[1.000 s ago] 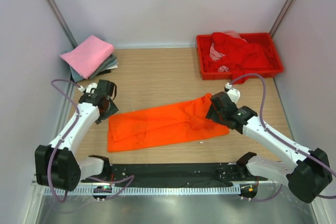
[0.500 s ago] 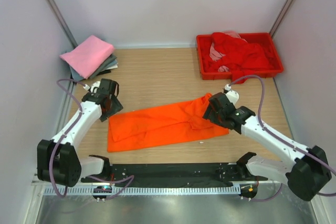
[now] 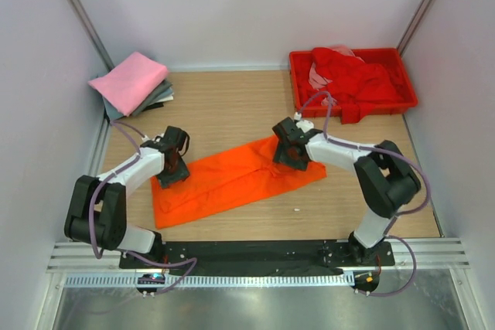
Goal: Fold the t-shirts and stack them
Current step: Fold the tshirt
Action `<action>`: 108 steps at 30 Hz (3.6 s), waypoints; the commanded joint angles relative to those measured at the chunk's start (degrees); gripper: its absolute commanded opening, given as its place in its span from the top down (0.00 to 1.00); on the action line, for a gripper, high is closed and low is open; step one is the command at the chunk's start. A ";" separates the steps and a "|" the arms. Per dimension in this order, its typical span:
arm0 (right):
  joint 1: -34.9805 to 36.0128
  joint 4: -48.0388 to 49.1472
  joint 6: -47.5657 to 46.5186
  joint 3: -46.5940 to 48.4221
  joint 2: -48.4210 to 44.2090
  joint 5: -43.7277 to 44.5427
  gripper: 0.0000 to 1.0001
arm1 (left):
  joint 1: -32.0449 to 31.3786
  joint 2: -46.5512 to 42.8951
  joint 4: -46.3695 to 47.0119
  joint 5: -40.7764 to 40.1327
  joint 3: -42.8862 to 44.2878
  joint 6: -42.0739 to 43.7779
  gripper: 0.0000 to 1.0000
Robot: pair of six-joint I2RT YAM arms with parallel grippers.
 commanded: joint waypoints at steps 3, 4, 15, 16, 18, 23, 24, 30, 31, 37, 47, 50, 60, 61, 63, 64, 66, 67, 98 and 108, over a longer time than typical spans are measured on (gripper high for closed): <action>0.37 2.82 -7.97 18.18 15.29 -2.52 0.35 | -1.85 -2.10 1.83 3.45 -3.19 -0.46 0.48; 0.29 2.29 -9.21 21.20 17.31 -3.13 0.35 | -3.07 -3.06 1.82 4.33 -3.90 -0.89 0.48; -2.70 -11.07 -24.16 74.86 49.73 -9.80 0.33 | -15.20 -13.79 1.12 9.95 -15.68 -11.52 0.50; -3.05 -10.99 -24.95 77.28 51.33 -10.95 0.33 | -17.91 -14.93 1.12 10.31 -15.42 -13.88 0.50; -3.93 -9.15 -25.30 81.93 53.36 -13.14 0.31 | -22.39 -15.29 1.21 10.40 -14.63 -16.27 0.50; -4.81 2.60 -26.88 81.69 54.77 -17.99 0.20 | -29.97 -11.52 2.17 8.91 -7.43 -20.85 0.49; -4.90 3.94 -27.50 82.48 55.12 -18.08 0.19 | -32.06 -10.38 2.87 9.08 -6.37 -21.11 0.49; -5.60 13.08 -30.22 87.49 56.44 -19.30 0.06 | -41.29 0.88 4.46 9.35 6.36 -20.67 0.50; -5.95 13.79 -30.57 87.84 56.18 -19.92 0.05 | -42.27 1.06 3.68 8.65 9.16 -20.59 0.50; -6.75 12.74 -32.86 79.61 41.62 -20.28 0.00 | -42.99 -8.50 -13.68 -6.86 16.31 -19.71 0.38; -5.96 5.01 -15.21 25.75 0.57 -14.73 0.06 | -17.88 -23.37 -17.43 -1.73 6.22 -6.62 0.19; -3.68 6.23 -8.81 10.31 -7.88 -19.13 0.11 | -15.92 -22.77 -13.83 -1.37 2.17 -5.21 0.19; 15.13 15.11 7.82 -13.22 -16.69 -16.06 0.15 | -13.63 -12.74 -1.26 3.37 -5.13 -4.68 0.29; 16.71 15.20 8.35 -13.58 -16.25 -15.80 0.16 | -13.63 -12.65 -0.82 3.72 -5.66 -4.77 0.31; 18.21 15.99 9.14 -14.37 -14.93 -15.79 0.16 | -13.63 -13.09 0.23 5.30 -7.50 -4.85 0.33; 19.35 17.39 10.02 -14.63 -14.49 -15.79 0.16 | -13.63 -13.61 0.42 5.56 -8.12 -5.03 0.34; 20.41 18.28 10.55 -14.20 -12.65 -15.79 0.16 | -13.63 -15.10 0.68 6.01 -10.05 -5.55 0.34; 20.85 18.37 10.73 -13.41 -11.68 -15.79 0.16 | -13.63 -15.64 0.77 6.18 -10.58 -5.64 0.35; 28.15 22.86 16.36 -21.92 -12.02 -9.03 0.99 | -16.08 -24.86 3.06 14.27 -19.81 -13.02 1.00; 28.06 8.35 16.62 -26.14 -27.31 -1.56 0.99 | -31.72 -28.83 3.41 10.40 -20.34 -26.74 1.00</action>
